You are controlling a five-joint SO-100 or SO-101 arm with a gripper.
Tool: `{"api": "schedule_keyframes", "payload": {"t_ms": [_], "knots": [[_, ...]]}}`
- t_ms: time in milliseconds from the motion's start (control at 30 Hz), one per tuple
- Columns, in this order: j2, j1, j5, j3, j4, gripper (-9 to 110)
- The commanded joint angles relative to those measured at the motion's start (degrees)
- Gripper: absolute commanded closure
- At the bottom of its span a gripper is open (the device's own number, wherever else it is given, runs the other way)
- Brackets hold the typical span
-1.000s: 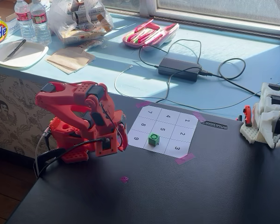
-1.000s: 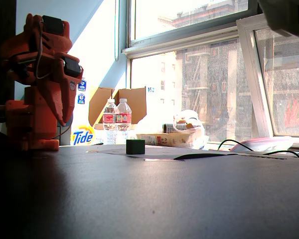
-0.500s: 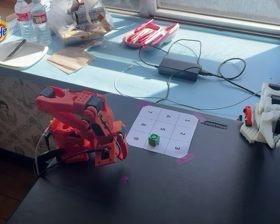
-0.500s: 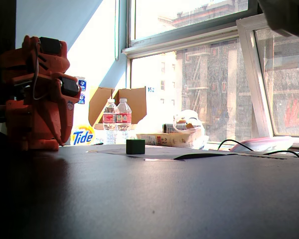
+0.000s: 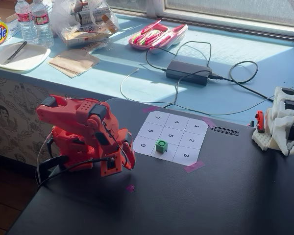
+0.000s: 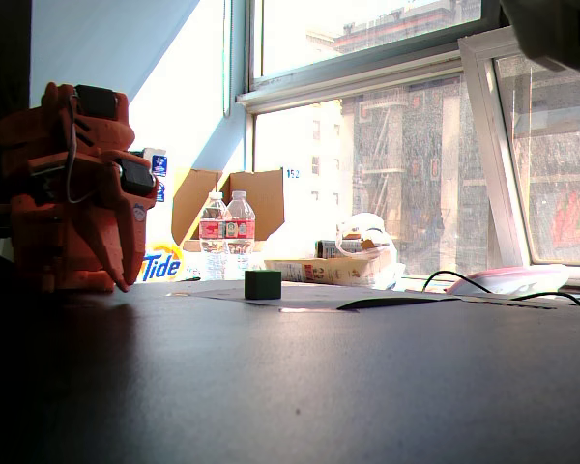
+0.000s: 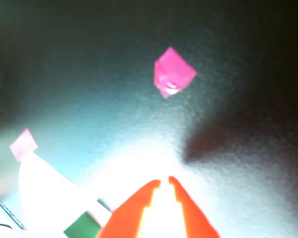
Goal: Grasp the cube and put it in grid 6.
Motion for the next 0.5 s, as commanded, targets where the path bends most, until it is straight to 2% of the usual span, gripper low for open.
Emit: {"api": "schedule_keyframes", "payload": {"t_ms": [0, 467], "knots": [[1.05, -0.44, 0.44, -0.09, 0.26, 101], [7.29, 0.26, 0.97, 1.41, 3.52, 100]]}}
